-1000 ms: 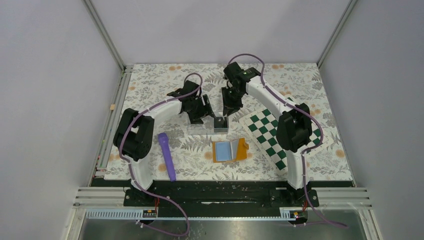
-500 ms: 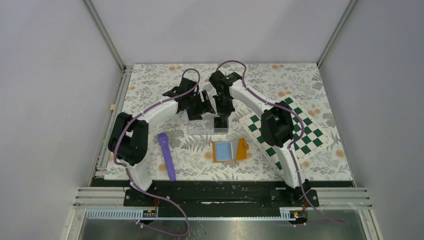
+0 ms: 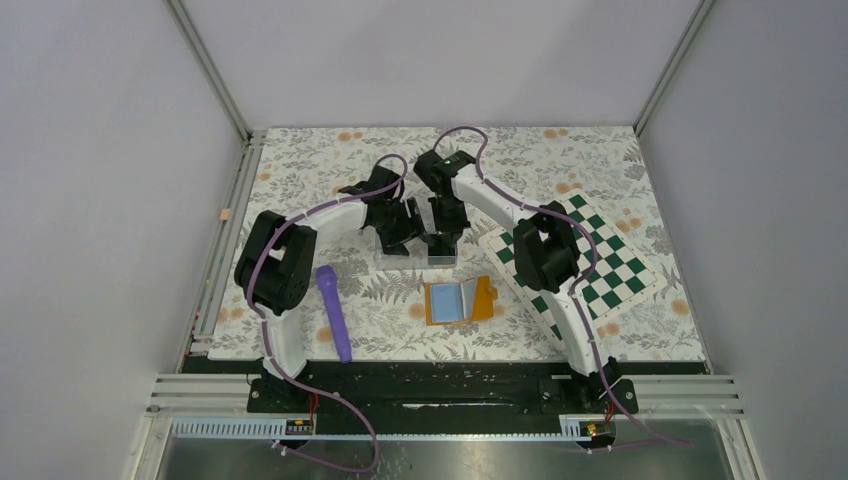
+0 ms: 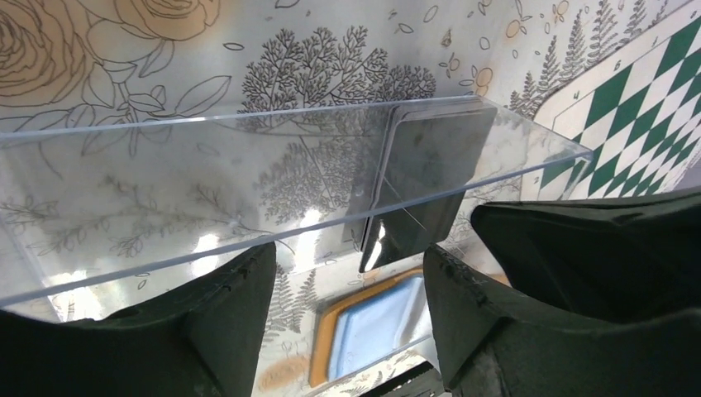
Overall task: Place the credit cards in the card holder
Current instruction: Pick up the credit card from the storage box.
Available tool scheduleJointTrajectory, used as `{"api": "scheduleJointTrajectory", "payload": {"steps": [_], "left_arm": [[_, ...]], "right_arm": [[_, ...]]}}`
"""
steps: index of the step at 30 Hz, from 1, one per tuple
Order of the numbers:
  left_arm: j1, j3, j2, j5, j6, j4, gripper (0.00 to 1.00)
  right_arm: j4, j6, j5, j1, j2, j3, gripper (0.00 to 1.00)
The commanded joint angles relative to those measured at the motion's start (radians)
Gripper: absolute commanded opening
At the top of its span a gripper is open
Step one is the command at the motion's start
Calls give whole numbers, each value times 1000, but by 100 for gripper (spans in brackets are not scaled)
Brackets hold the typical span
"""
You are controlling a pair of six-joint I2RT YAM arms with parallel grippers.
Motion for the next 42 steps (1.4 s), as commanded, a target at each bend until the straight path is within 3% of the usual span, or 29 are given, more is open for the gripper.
{"api": "scheduleJointTrajectory", "payload": {"steps": [1,10,28,42], "left_arm": [[-6,50,7,42,-22,27,64],[-9,12,8,58,-64,69,56],[-35,-10,76,106,-92,145,41],[-37,-77,28,214,-129,349,28]], "right_arm": [[-33,42,44,21,24,17,0],[12,130,31,21,18,-77,0],[62,154,-51,6,0,-156,0],[108,152,-104,-25,-24,-233,0]]}}
